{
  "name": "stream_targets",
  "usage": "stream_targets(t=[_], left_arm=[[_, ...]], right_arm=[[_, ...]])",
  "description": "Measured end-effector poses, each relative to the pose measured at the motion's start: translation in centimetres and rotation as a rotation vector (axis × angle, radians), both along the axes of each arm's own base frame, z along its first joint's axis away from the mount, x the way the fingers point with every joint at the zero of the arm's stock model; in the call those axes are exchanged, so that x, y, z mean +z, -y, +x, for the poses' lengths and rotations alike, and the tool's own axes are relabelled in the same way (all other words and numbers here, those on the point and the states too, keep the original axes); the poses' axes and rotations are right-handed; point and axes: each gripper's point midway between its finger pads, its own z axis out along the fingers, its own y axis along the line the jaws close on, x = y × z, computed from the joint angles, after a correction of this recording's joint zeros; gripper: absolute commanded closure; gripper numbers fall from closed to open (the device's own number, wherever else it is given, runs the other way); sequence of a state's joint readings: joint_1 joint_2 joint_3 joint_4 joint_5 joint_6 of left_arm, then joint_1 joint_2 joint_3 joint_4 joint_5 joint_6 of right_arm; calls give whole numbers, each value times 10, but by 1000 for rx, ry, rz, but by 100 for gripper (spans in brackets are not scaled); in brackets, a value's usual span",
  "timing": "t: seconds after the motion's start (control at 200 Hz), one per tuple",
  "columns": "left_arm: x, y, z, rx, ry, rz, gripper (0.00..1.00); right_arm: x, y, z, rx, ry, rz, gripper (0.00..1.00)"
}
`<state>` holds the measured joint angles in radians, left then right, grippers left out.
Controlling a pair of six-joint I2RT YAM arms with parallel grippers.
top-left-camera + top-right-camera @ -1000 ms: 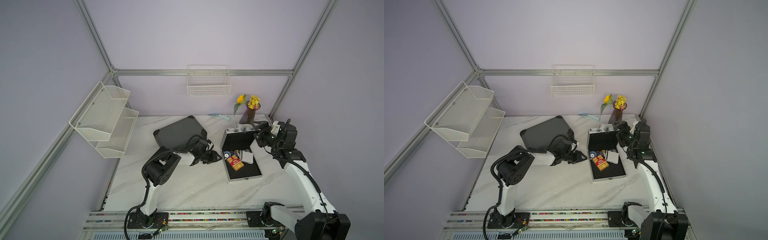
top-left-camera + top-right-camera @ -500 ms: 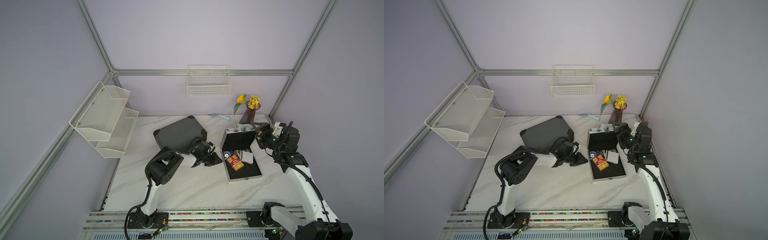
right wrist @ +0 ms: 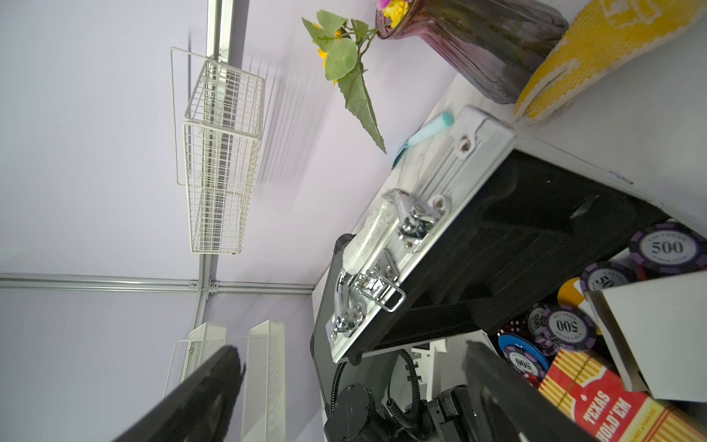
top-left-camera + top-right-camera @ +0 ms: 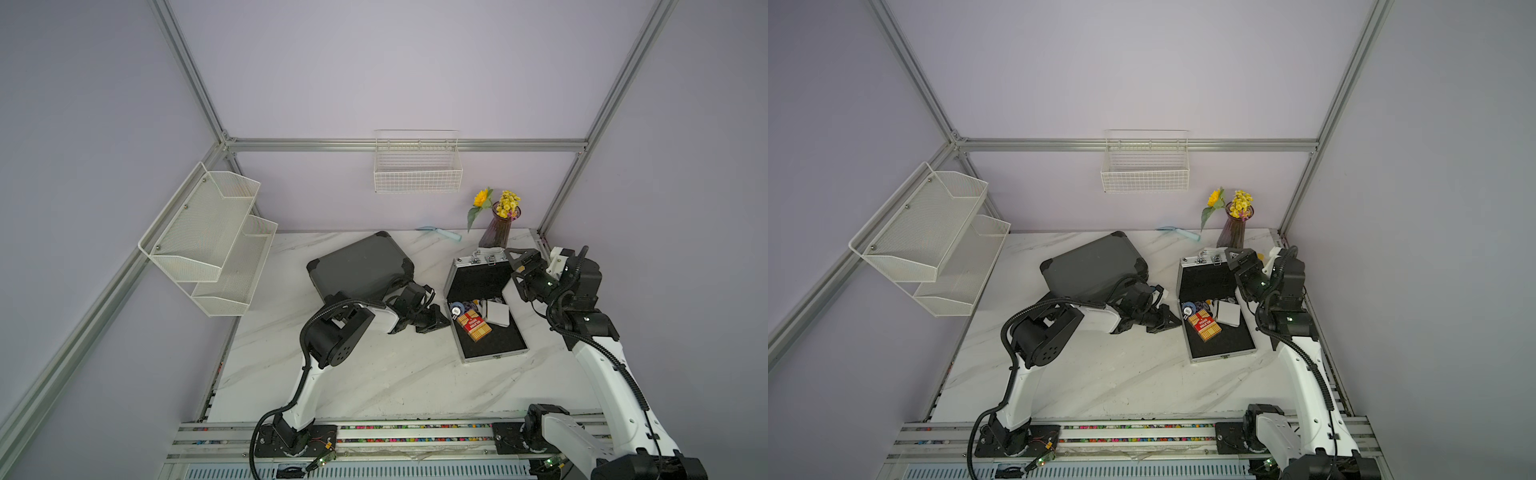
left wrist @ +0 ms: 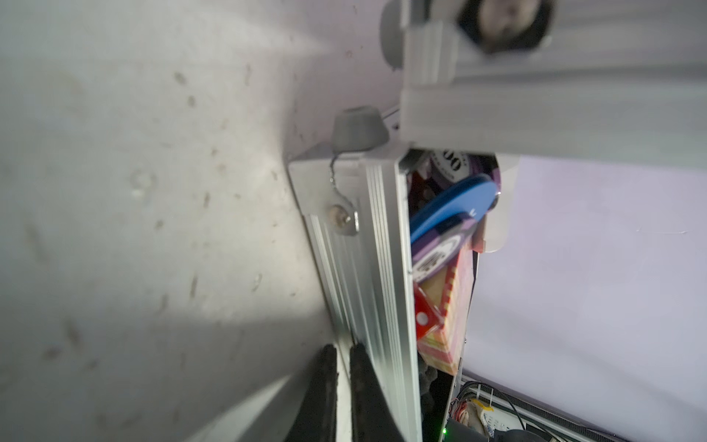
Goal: Open the poker set cases
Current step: Move the poker set case to the center of the board.
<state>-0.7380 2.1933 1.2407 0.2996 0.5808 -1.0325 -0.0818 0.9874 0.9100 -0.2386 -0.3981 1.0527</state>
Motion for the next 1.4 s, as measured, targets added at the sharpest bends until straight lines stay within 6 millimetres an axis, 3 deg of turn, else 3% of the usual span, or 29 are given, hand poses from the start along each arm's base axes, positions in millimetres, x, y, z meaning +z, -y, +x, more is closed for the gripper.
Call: stream_targets(t=[0.5,0.75,1.04,1.27,1.4], left_arm=[[1,28,19,-4,5,-41,88],[3,51,34,-11,16,-60,89],[4,70,38,-24,15,-66,88],[8,68,37,-31,41,-59,74],[22,52,29,-25,75,-12,66]], right_arm=[[-2,-1,-8,2,7,-4,5],[-4,-1,-9,2,5,-3,5],[-4,-2,-11,5,5,-2,5],[-6,-3,-12,17,-2,-17,7],[3,-3,-12,24,16,-36,9]])
